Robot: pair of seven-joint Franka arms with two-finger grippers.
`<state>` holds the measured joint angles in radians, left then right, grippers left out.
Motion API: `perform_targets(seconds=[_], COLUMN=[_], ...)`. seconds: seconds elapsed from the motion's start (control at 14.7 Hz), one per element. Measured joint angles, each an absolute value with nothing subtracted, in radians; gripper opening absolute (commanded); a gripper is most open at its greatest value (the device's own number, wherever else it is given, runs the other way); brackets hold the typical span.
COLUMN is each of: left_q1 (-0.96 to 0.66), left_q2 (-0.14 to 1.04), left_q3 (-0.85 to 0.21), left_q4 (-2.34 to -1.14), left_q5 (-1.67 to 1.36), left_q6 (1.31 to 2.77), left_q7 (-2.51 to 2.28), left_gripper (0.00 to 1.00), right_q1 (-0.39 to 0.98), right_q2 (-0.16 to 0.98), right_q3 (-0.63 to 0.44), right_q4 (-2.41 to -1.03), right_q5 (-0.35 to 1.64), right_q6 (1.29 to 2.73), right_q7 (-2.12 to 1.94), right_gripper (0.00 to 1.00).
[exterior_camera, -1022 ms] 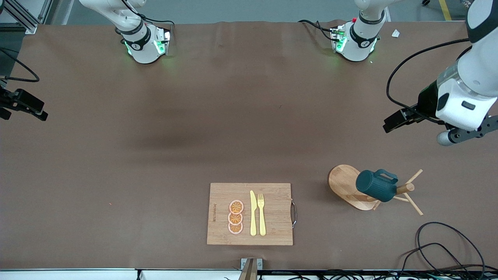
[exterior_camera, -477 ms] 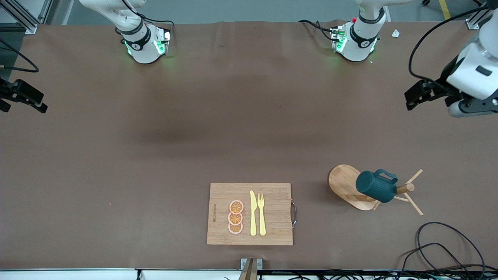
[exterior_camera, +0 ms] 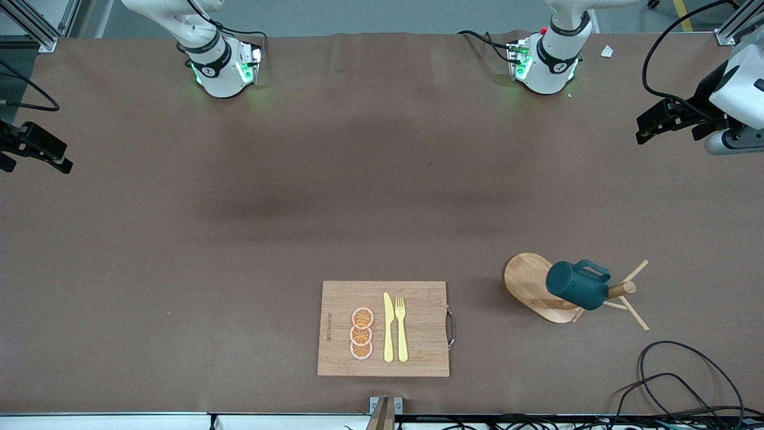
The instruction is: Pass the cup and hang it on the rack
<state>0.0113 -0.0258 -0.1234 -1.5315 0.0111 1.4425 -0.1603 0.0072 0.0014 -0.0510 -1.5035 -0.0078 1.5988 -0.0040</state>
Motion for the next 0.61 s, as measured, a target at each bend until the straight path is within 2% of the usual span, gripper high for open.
perform_targets(seconds=[0.27, 0.61], left_q1=[0.011, 0.004], left_q2=[-0.033, -0.034], left_q3=[-0.118, -0.120], left_q4=[-1.573, -1.545], left_q5=[0.011, 0.011], left_q6=[1.494, 1.503], left_q7=[-0.160, -0.160], left_gripper=[1.00, 1.00], right_q1=[0.007, 0.007], right_q2=[0.001, 0.001], right_q3=[-0.056, -0.054], right_q4=[-1.492, -1.489], right_q5=[-0.008, -0.008], right_q6=[1.599, 1.589], right_q7=[-0.004, -0.007], right_gripper=[1.00, 1.00])
